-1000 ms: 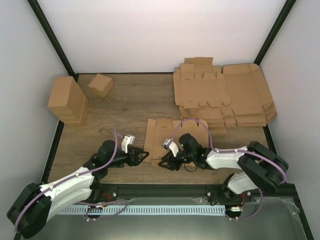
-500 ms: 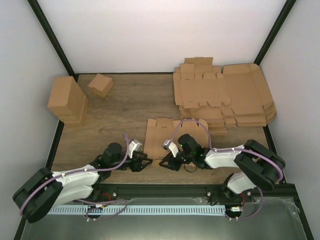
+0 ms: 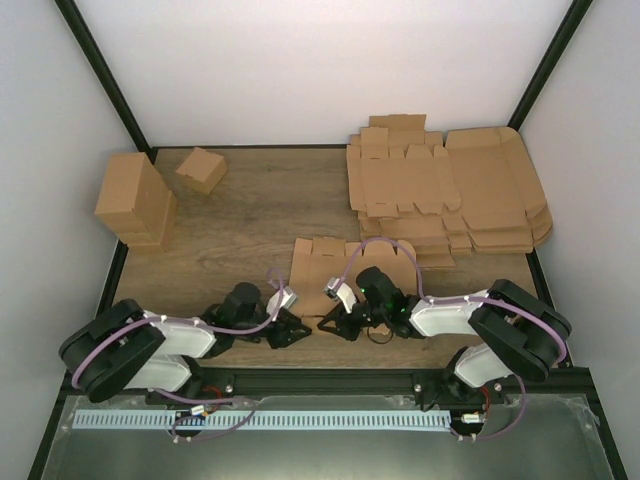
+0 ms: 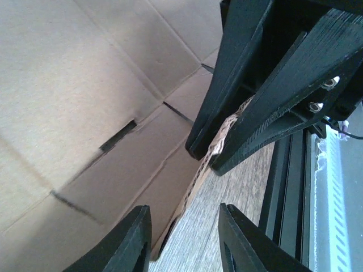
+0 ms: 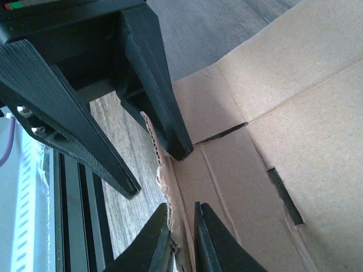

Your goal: Fold the paper box

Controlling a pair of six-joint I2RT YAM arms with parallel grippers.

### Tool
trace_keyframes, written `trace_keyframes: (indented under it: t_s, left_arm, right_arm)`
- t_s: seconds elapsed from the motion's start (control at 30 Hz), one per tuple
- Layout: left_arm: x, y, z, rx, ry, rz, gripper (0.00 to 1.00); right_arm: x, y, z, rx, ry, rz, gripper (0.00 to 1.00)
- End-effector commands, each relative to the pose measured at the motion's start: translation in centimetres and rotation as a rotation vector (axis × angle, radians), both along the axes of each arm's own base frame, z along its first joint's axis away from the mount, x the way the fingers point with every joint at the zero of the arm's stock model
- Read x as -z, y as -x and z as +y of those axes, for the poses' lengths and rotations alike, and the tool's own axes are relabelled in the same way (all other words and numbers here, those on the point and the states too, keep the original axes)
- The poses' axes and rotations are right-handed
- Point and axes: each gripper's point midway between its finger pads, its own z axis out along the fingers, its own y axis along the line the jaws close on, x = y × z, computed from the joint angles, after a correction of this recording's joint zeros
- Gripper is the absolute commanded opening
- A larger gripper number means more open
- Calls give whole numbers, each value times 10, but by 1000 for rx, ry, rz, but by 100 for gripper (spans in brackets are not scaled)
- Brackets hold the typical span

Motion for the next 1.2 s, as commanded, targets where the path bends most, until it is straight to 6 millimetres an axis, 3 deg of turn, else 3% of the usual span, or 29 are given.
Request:
trace_keyframes:
  t_s: [0.0, 0.4, 0.73, 1.17]
  left_arm:
    - [-19, 0, -21, 95, 61, -93, 33]
    - [-42, 0, -20, 101, 113, -189, 4]
    - [-60, 6, -21, 114, 180, -199, 4]
    - [-72, 37, -32, 246, 243, -202, 4]
  right_arm:
    - [-23, -2, 14, -35, -74, -36, 12]
    - [-43, 2, 16, -49, -147, -42, 12]
    - [-71, -1, 13, -41, -238, -41, 8]
    - [-110, 14, 5, -167, -360, -43, 4]
